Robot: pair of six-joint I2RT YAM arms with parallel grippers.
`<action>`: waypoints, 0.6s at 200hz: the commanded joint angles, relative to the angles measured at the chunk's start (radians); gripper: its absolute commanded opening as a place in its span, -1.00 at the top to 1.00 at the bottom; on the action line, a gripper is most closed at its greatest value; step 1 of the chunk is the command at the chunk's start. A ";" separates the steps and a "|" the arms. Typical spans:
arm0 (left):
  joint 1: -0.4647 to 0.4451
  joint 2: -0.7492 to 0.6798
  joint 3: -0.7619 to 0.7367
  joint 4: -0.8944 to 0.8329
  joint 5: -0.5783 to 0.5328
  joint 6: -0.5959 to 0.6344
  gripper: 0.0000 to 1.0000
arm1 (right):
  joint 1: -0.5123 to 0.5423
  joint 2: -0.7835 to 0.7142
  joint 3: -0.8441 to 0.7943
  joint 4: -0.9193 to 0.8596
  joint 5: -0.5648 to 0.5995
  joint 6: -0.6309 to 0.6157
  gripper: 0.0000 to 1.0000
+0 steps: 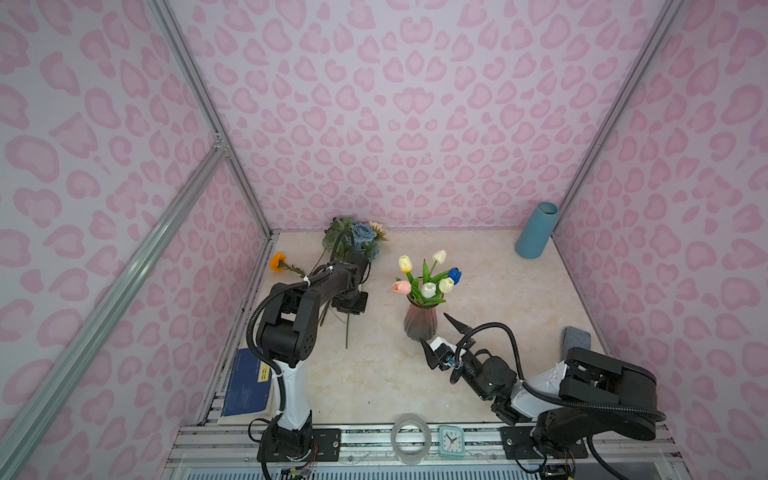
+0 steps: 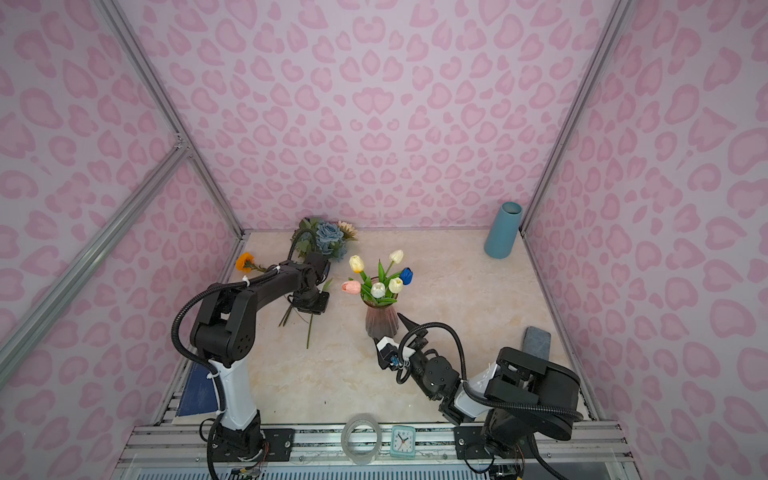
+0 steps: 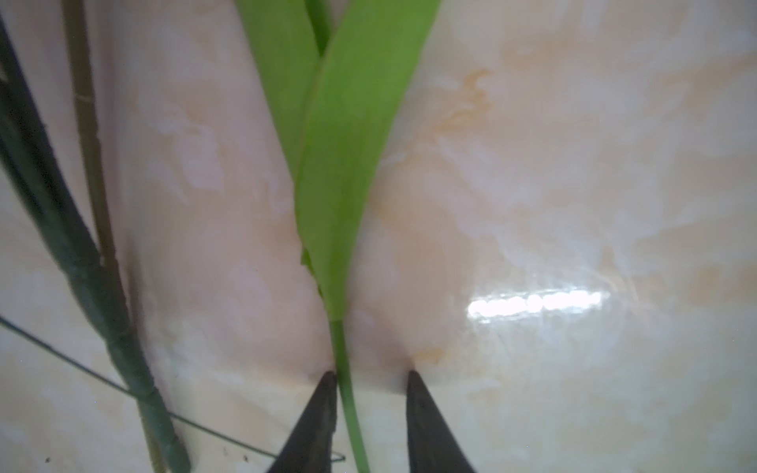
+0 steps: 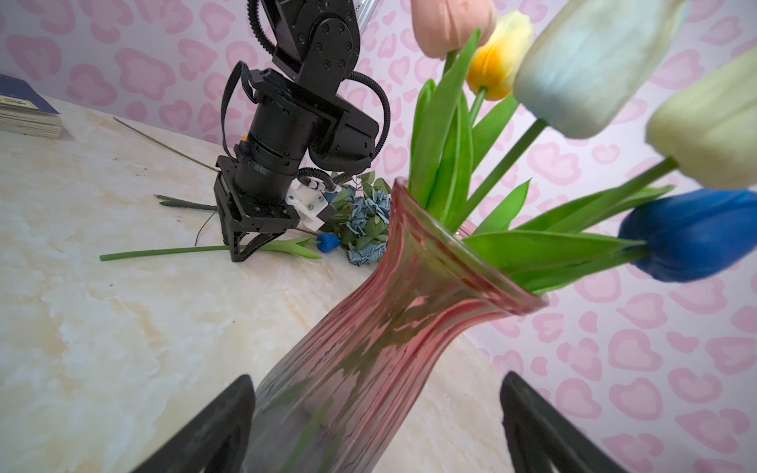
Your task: Arrange the flowers into the vase
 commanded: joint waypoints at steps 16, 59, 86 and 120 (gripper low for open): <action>0.004 -0.010 -0.019 0.033 0.000 -0.008 0.68 | 0.003 0.002 -0.004 0.051 0.019 -0.006 -0.87; -0.001 -0.112 -0.082 0.118 -0.003 -0.027 0.93 | 0.006 0.009 -0.004 0.064 0.028 -0.013 -0.87; -0.004 -0.239 -0.134 0.211 0.008 -0.034 0.93 | 0.008 0.018 -0.002 0.075 0.037 -0.019 -0.86; -0.015 -0.461 -0.235 0.373 0.022 -0.032 0.93 | 0.013 0.025 0.003 0.076 0.050 -0.025 -0.86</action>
